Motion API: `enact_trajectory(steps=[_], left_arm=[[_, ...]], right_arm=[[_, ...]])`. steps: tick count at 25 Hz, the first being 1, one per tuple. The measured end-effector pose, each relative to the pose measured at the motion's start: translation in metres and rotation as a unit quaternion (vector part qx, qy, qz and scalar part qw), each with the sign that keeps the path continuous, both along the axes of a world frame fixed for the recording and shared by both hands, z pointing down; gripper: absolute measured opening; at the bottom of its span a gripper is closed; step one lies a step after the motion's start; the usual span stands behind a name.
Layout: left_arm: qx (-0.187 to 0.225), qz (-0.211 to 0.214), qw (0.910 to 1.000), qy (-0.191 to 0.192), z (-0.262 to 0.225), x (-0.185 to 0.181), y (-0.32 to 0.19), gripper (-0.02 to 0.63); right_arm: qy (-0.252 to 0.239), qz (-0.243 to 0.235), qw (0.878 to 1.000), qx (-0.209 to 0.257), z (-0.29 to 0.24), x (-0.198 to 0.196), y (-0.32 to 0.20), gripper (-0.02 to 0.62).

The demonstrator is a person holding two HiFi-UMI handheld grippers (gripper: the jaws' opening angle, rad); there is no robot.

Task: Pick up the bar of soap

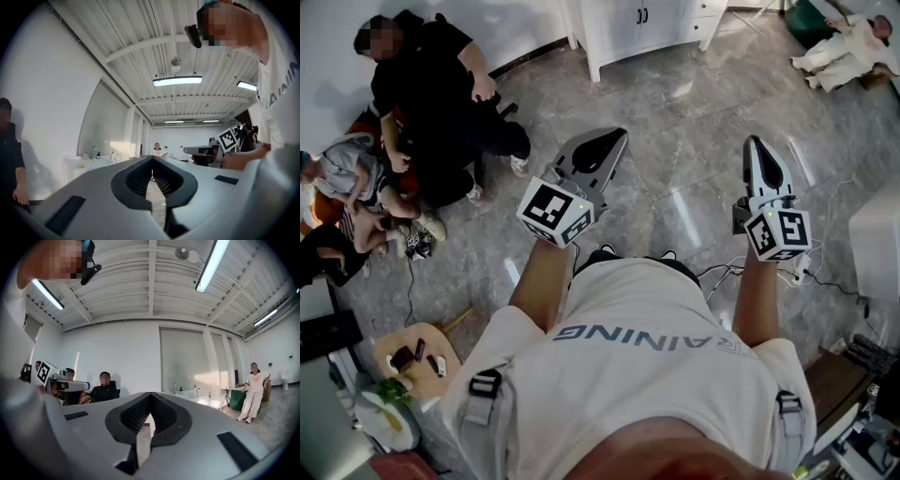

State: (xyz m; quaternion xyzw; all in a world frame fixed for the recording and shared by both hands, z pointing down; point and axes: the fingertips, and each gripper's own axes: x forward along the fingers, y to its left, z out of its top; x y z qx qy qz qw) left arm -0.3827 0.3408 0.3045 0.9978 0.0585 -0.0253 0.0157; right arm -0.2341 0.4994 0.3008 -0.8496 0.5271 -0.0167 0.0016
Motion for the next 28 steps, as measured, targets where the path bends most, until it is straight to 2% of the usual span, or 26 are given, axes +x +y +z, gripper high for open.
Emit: enact_trajectory(steps=[12, 17, 22, 28], left_arm=[[-0.005, 0.002, 1.0, 0.002, 0.003, -0.01, -0.018, 0.009], [-0.008, 0.004, 0.9999, 0.006, 0.003, -0.014, -0.023, 0.009], [-0.012, 0.004, 0.9999, 0.011, 0.005, -0.017, -0.032, 0.009], [-0.025, 0.008, 0.9996, 0.008, 0.015, -0.035, -0.052, 0.009]], right_arm=[[-0.003, 0.004, 1.0, -0.011, 0.006, -0.008, -0.014, 0.008], [-0.019, 0.026, 0.999, 0.019, 0.002, -0.004, -0.014, 0.008], [-0.019, 0.021, 0.999, 0.015, 0.003, -0.006, -0.022, 0.008], [-0.025, 0.009, 1.0, -0.001, 0.019, -0.028, -0.046, 0.008]])
